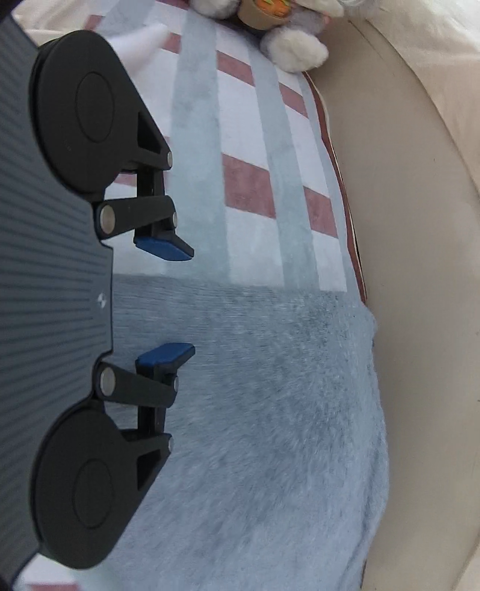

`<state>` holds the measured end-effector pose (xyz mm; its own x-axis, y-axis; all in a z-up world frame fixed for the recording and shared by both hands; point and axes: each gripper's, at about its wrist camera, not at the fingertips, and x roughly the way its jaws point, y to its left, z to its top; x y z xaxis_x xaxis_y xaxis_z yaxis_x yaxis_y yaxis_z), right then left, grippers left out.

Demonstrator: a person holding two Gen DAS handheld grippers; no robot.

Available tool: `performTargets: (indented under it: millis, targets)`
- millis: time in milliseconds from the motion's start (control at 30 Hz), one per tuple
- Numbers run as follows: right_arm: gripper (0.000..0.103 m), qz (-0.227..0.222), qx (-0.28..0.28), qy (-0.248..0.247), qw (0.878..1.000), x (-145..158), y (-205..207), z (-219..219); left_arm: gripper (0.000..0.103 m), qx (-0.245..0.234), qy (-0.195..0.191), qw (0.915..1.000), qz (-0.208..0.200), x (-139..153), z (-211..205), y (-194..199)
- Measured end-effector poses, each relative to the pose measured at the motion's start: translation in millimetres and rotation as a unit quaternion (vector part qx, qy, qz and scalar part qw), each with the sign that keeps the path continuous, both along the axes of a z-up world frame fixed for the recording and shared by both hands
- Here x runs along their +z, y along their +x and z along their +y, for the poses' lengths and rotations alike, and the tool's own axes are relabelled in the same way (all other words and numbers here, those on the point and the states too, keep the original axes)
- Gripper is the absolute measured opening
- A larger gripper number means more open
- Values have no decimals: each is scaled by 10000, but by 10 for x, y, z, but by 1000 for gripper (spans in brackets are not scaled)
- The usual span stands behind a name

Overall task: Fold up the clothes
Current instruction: 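Lay the folded sweater down and open both grippers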

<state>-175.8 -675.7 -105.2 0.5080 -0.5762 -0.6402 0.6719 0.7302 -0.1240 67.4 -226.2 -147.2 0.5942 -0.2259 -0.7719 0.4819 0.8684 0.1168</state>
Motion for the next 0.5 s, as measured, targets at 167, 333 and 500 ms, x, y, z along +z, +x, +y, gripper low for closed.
performTargets:
  millis: [167, 333, 500]
  targets:
    - [68, -832, -204, 922, 9920, 75, -570, 193, 51, 136, -725, 9966, 357, 51, 244, -261]
    - [69, -1529, -543, 2502, 9545, -159, -1081, 220, 52, -134, -881, 9941, 618, 154, 14, -514]
    - [69, -1691, -797, 2931, 9376, -314, -1238, 210, 53, -503, -854, 9935, 568, 415, -204, -897]
